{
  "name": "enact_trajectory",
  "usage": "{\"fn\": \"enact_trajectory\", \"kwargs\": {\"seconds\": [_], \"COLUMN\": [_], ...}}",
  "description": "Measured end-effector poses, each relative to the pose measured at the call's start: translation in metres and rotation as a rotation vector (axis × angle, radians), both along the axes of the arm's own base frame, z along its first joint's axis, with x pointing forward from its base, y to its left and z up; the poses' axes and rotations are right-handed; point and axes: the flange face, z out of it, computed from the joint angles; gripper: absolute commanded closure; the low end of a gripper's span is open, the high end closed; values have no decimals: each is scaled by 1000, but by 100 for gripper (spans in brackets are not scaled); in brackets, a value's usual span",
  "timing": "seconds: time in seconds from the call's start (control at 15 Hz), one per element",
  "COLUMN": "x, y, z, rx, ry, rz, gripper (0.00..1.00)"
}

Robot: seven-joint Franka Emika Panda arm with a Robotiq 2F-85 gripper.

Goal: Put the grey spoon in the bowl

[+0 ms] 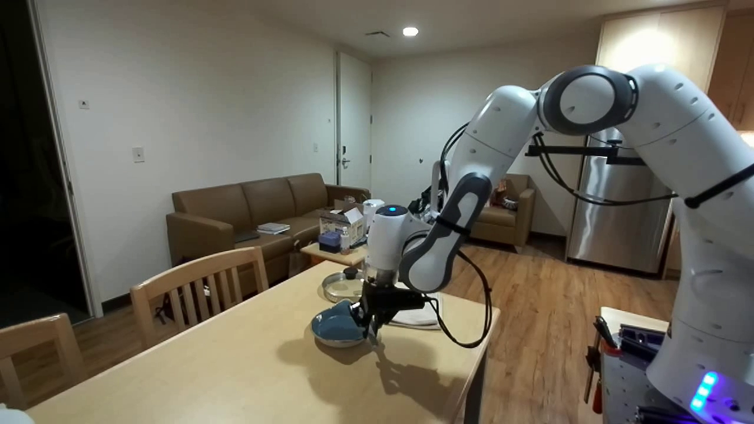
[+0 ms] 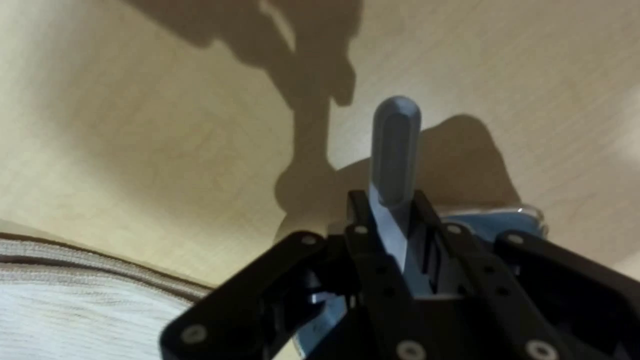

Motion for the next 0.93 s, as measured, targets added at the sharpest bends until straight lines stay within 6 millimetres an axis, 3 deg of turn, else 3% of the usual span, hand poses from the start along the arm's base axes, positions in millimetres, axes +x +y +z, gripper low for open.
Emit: {"fn": "enact_trajectory", "kwargs": {"seconds": [0.2, 0.4, 0.47, 0.53, 0.67, 0.93], "x": [-3, -4, -5, -6, -5, -2], "y": [2, -13, -20, -27, -44, -66], "z": [0, -1, -2, -3, -6, -12], "rx": [68, 117, 131, 142, 177, 174], "ry": [58, 142, 175, 210, 269, 362], "rz": [133, 262, 303, 339, 373, 381], "gripper": [93, 93, 88, 53, 47, 21]}}
